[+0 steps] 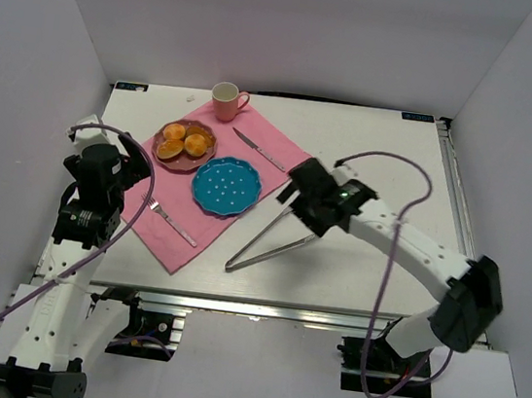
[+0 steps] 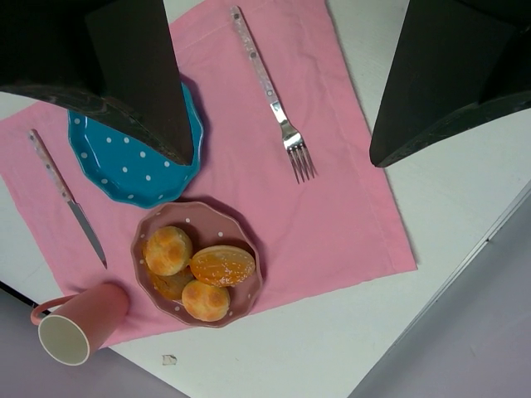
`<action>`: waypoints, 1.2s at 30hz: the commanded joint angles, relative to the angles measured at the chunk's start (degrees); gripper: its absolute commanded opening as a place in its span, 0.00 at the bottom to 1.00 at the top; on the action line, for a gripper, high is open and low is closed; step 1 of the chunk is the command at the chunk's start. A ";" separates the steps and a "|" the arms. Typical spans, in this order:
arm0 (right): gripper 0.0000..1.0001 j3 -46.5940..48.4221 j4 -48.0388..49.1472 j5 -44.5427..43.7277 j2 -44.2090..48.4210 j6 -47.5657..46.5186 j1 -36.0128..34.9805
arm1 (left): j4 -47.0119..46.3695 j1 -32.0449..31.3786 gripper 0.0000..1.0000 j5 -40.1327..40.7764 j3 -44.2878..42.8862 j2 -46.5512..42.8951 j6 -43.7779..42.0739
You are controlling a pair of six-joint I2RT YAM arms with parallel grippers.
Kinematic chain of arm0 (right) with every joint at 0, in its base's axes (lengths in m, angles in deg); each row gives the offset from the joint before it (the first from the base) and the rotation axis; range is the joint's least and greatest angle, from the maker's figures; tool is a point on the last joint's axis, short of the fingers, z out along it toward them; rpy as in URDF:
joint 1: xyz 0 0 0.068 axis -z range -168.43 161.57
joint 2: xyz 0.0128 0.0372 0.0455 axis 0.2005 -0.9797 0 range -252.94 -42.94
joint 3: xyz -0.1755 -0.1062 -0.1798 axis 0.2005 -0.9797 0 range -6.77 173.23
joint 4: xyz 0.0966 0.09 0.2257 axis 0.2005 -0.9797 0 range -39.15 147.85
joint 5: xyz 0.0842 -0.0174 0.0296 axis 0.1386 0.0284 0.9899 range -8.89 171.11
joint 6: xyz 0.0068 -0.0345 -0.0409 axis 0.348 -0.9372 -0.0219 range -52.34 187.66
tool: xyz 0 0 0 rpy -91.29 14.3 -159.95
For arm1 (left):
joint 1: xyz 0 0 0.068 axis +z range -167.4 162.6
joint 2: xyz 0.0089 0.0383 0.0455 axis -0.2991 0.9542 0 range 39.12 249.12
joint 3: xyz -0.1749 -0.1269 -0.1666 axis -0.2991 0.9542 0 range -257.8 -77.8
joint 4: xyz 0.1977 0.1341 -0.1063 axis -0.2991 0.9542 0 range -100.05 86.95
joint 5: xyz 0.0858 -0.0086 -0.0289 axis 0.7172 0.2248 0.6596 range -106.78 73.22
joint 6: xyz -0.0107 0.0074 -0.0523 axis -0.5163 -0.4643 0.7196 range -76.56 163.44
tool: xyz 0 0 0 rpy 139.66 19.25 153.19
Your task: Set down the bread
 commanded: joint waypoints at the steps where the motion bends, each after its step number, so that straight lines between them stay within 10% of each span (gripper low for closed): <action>1: 0.89 4.08 -5.67 -3.85 -6.38 20.61 -6.09 | 0.14 -0.31 0.98 0.71 -0.93 -1.16 0.68; 16: 0.89 15.08 -16.92 -2.10 -30.04 42.60 -16.38 | 3.22 -5.67 0.98 5.71 -0.58 -4.85 -0.02; 36: 0.85 15.07 -14.02 -3.76 -37.42 39.09 -15.24 | 4.36 -6.90 0.98 7.30 1.35 -6.78 -0.46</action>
